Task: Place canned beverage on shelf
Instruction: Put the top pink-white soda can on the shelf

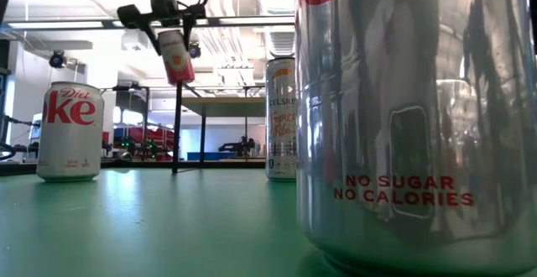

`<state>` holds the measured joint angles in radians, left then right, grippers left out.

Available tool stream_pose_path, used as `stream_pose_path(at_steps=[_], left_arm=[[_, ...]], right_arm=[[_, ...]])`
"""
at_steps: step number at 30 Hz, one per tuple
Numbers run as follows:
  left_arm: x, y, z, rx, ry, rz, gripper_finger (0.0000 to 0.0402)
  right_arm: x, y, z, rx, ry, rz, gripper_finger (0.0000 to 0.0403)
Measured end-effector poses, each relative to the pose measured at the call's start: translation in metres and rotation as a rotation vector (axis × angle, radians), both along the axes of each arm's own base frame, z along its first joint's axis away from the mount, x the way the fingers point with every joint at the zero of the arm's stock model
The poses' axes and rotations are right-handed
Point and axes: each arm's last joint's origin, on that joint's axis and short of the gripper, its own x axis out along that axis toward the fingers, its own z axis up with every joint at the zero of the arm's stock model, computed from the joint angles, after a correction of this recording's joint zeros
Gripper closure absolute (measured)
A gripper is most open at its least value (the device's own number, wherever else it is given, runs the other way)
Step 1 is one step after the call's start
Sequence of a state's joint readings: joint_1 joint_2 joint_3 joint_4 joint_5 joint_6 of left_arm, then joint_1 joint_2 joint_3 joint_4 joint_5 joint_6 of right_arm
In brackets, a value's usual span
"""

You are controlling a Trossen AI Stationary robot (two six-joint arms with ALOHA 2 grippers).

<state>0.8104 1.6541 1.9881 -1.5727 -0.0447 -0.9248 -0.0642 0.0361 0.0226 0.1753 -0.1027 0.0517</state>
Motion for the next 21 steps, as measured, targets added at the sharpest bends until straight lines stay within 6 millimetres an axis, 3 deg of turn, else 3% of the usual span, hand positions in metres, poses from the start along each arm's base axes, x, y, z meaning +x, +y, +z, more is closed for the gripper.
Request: stream_pose_path(at_steps=[5,13,21], left_arm=[[0.015,-0.004,0.005,0.04,0.009,-0.074,0.0126],[0.056,-0.003,0.0,0.071,0.033,-0.193,0.0126],[0.087,0.01,-0.016,0.066,0.068,-0.277,0.0109]], right_arm=[[0.0,0.0,0.0,0.0,0.0,0.0,0.0046],[0.0,0.0,0.0,0.0,0.0,0.0,0.0046],[0.0,0.0,0.0,0.0,0.001,0.0,0.0046]])
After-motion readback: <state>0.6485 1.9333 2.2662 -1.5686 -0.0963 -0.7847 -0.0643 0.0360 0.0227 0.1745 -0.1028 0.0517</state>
